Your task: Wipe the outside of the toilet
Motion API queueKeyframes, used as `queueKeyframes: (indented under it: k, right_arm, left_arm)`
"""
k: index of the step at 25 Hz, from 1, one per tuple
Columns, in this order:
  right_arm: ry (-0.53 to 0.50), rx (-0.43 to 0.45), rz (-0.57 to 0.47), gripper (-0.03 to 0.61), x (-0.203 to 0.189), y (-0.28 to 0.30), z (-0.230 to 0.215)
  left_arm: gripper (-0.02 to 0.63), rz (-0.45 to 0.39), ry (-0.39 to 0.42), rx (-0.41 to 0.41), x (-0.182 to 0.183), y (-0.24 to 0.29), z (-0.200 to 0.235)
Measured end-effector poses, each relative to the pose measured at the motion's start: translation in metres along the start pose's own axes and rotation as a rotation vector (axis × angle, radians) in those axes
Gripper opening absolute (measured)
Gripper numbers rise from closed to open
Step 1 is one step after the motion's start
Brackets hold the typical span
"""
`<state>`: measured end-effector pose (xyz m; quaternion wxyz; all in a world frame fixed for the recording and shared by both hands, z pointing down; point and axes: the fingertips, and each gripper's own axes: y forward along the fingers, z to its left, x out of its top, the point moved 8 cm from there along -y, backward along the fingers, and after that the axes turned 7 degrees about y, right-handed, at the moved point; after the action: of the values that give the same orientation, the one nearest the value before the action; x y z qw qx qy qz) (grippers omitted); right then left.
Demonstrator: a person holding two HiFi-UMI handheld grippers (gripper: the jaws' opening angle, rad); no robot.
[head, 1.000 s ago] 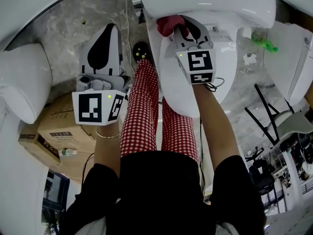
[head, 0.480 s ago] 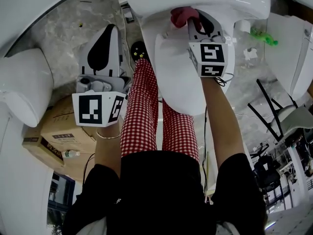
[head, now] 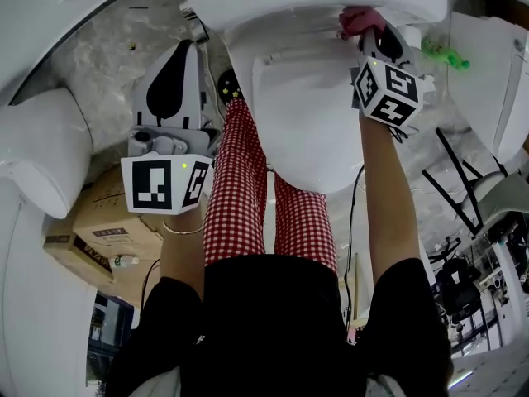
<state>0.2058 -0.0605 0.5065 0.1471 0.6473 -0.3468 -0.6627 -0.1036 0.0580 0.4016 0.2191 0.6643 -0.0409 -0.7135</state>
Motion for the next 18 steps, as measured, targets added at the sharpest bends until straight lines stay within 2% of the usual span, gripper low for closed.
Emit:
queueKeyframes:
  k: [11, 18]
  right_arm:
    - [0.111, -0.146, -0.024, 0.061, -0.003, -0.012, -0.066]
    - [0.129, -0.16, -0.033, 0.06, -0.004, -0.02, -0.083]
  left_arm:
    - [0.011, 0.015, 0.026, -0.045, 0.002, 0.014, -0.025]
    - [0.011, 0.013, 0.038, -0.057, 0.006, 0.021, -0.037]
